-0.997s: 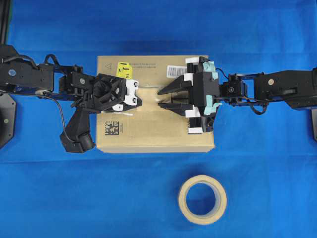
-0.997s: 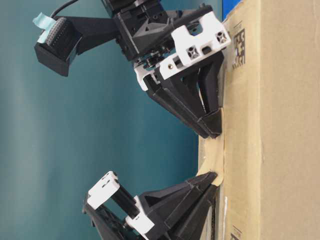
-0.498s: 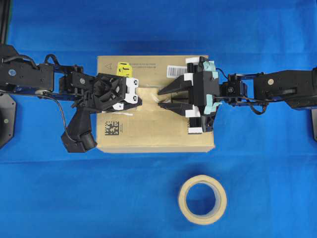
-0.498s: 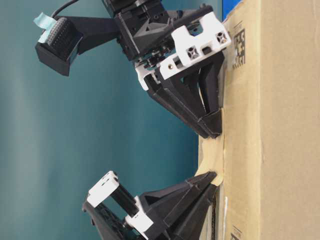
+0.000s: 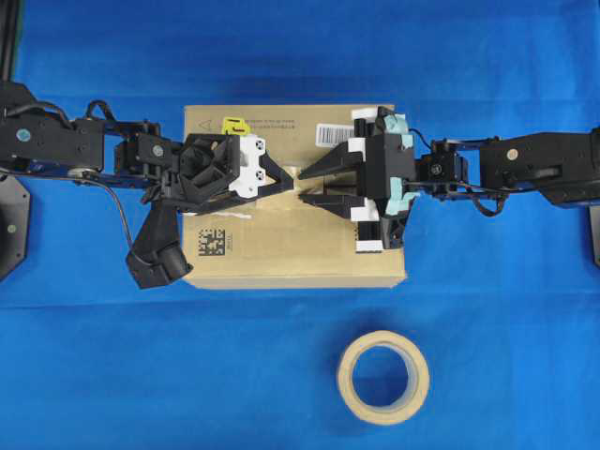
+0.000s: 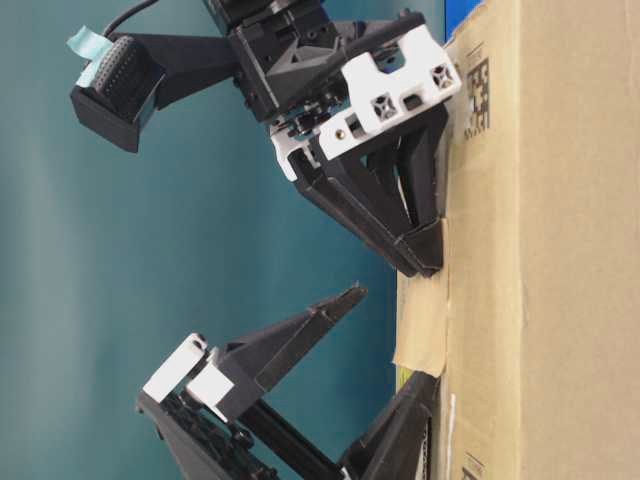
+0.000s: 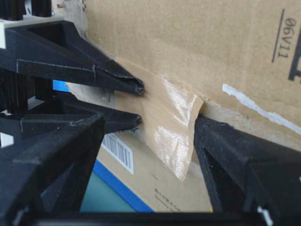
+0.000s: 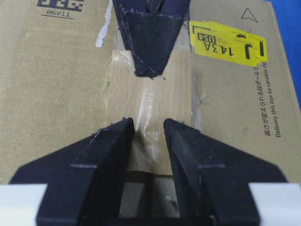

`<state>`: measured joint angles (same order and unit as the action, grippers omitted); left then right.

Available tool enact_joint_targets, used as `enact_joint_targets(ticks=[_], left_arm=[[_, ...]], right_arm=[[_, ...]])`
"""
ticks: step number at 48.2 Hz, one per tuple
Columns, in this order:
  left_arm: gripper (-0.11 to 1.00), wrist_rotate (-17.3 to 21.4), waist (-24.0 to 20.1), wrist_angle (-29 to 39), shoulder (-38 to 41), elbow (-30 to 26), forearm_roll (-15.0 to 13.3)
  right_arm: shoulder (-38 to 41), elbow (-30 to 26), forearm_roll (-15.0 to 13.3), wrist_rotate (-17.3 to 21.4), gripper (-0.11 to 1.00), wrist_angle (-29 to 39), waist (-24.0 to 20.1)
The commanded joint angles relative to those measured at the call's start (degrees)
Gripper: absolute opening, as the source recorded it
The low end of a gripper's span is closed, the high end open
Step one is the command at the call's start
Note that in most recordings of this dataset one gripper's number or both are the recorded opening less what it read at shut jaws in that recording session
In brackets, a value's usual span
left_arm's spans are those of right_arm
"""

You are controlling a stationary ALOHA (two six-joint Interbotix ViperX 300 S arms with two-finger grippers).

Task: Apply tape along the seams of the closed cardboard box to seal it securely.
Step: 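Hold the tape with the right gripper while the left gripper smooths it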

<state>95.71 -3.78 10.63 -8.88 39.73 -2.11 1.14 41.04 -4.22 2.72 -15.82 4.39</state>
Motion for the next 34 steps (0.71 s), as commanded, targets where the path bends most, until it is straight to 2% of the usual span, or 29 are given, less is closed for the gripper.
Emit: enact_joint_targets(ticks=[1,7,12,34], left_arm=[[0.71,-0.2,-0.4,2.2,-0.6,-1.8,-0.2],[0.66,-0.2,-0.4,6.6,0.0,-3.6,0.0],[0.66,-0.2,-0.3,9.1,0.4,-4.7,0.0],[0.66,-1.4,-0.3,13.4,0.2,-5.8,-0.1]], right_arm=[[-0.4,-1.0,0.2,0.0,0.41,0.5,0.2],[-0.4,-1.0,0.4,0.0,0.41,1.4,0.1],[-0.4,-1.0,0.6,0.0,0.41,1.8,0.1],[-0.4,-0.7,0.6,0.0,0.41,2.9,0.1]])
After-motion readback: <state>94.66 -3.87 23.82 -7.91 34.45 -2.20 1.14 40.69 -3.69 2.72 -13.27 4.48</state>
